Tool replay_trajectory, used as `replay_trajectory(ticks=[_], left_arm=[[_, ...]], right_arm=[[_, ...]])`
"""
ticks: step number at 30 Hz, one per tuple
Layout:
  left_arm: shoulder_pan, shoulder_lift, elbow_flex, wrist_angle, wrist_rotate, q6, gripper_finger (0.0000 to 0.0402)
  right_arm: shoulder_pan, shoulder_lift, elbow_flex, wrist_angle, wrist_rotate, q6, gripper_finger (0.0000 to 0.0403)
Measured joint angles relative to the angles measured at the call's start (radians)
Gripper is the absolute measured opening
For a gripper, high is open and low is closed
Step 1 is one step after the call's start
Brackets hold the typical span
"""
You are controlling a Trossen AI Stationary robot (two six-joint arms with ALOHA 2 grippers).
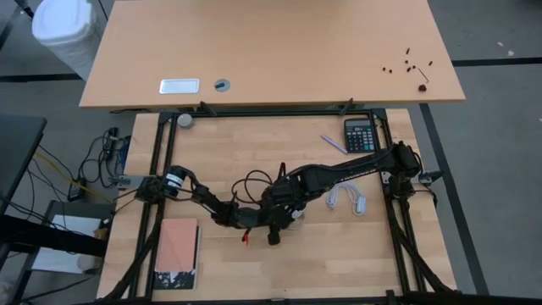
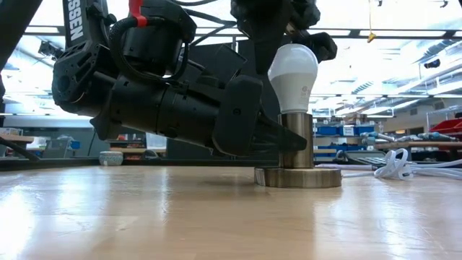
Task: Screw lightbulb
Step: Insert the lightbulb on the lamp
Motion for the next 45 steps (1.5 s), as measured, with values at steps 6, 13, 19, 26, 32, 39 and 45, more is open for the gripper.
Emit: replay_trajectory(ticks=[6, 13, 19, 26, 32, 39, 45], left_arm=[[0.0, 0.0, 0.0, -0.003, -0.001, 0.0, 0.0198], [0.003, 0.0, 0.0, -0.009, -0.002, 0.0, 0.0198], [0.003, 0.0, 0.001, -0.011, -0.004, 0.0, 0.0198], [0.005, 0.0, 0.001, -0.013, -0.004, 0.0, 0.0198], [0.006, 0.0, 0.001, -0.013, -0.004, 0.0, 0.0198], [0.012, 0.0, 0.001, -0.015, -0.002, -0.003, 0.0198], [0.012, 0.0, 0.001, -0.016, -0.002, -0.004, 0.0198]], right_arm=[[-0.001, 0.0, 0.0, 0.001, -0.006, -0.088, 0.035], [0.005, 0.0, 0.0, 0.001, 0.007, -0.282, 0.035], [0.006, 0.0, 0.0, -0.014, 0.008, -0.443, 0.035], [0.009, 0.0, 0.0, -0.046, 0.041, -0.584, 0.035], [0.013, 0.0, 0.0, -0.049, 0.045, -0.647, 0.035], [0.032, 0.0, 0.0, -0.049, 0.065, -0.697, 0.035], [0.042, 0.0, 0.0, -0.049, 0.09, -0.753, 0.035]])
